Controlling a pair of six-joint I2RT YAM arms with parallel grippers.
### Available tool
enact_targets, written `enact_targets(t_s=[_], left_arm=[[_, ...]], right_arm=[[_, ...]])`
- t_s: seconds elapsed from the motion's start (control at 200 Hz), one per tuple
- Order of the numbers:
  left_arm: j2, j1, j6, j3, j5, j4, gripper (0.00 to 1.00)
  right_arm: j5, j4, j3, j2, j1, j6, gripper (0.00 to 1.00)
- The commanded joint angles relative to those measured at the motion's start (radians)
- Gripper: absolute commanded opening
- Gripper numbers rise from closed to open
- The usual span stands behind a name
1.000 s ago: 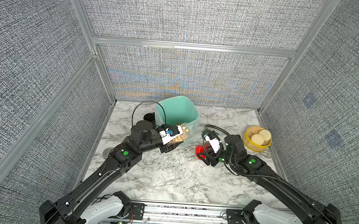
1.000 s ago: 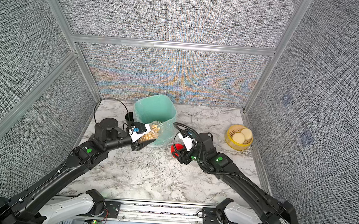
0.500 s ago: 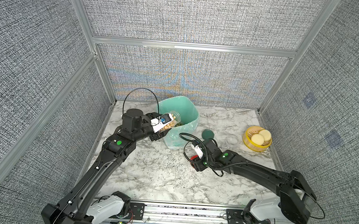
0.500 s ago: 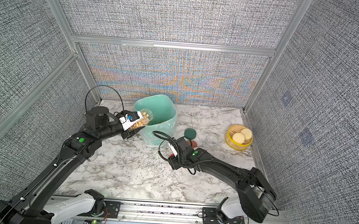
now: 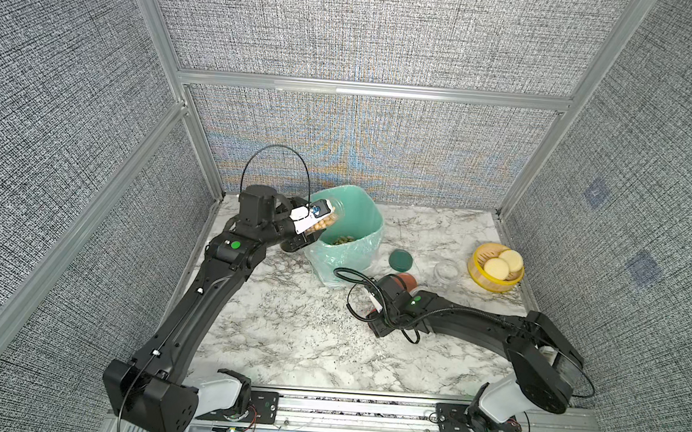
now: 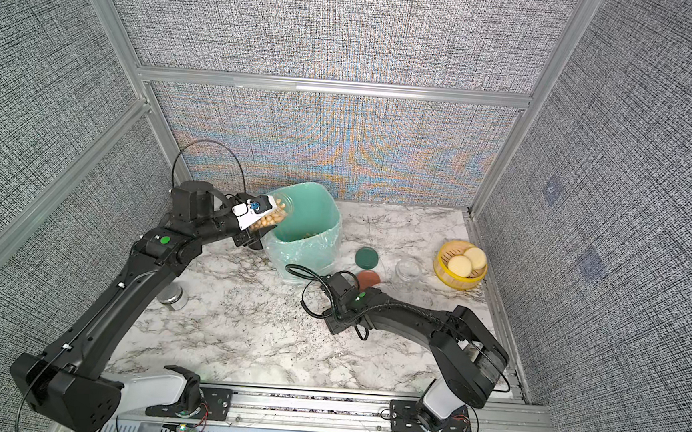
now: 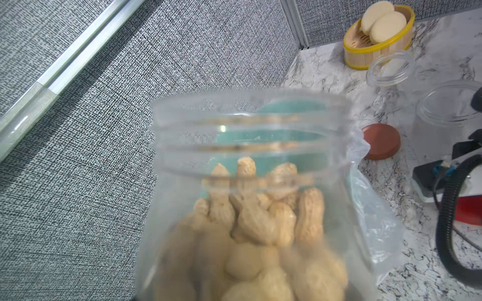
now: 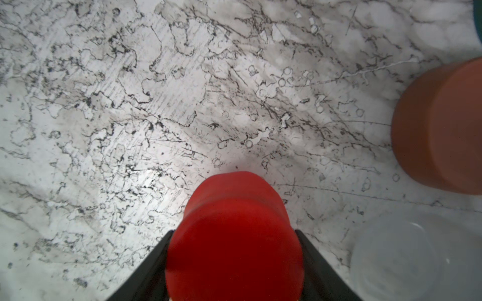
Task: Empty moldy peanuts from jars
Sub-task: Place the lid at the center of the board.
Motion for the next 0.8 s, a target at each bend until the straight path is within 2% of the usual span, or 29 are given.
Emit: enact_targets(t_s=[0.0,0.07,0.235,0.46,0.505,0.526,0.541,0.791], left_arm=[[0.053,0.008,0.105,0.089,-0.003,-0.068,0.00],[0.095,0.008,0.152,0.147,-0.016,-0.107,0.00],[0.182,0.008,0.240,0.251,-0.060,-0.162,0.00],[0.244,0.008,0.286,0.309,-0.093,-0.196,0.00],[0.247,0.008,0.289,0.305,-0.096,-0.195,0.00],[0.248,0.008,0.291,0.303,-0.097,-0.195,0.00],[0.249,0.007,0.292,0.303,-0.099,-0.195,0.00],[0.267,0.008,0.315,0.294,-0.117,-0.194,0.00]], right_arm=[[0.004,0.038,-0.003,-0.013,0.001,-0.001,0.33],[-0.012,0.049,-0.009,-0.032,0.001,-0.004,0.35],[-0.053,0.092,-0.025,-0.066,0.001,-0.003,0.47],[-0.036,0.072,-0.026,-0.039,0.001,-0.013,0.57],[-0.032,0.074,-0.029,-0.040,0.001,-0.011,0.71],[-0.030,0.074,-0.031,-0.040,0.001,-0.012,0.92],[-0.030,0.075,-0.031,-0.040,0.001,-0.013,0.97],[-0.037,0.092,-0.025,-0.059,0.001,-0.023,0.98]])
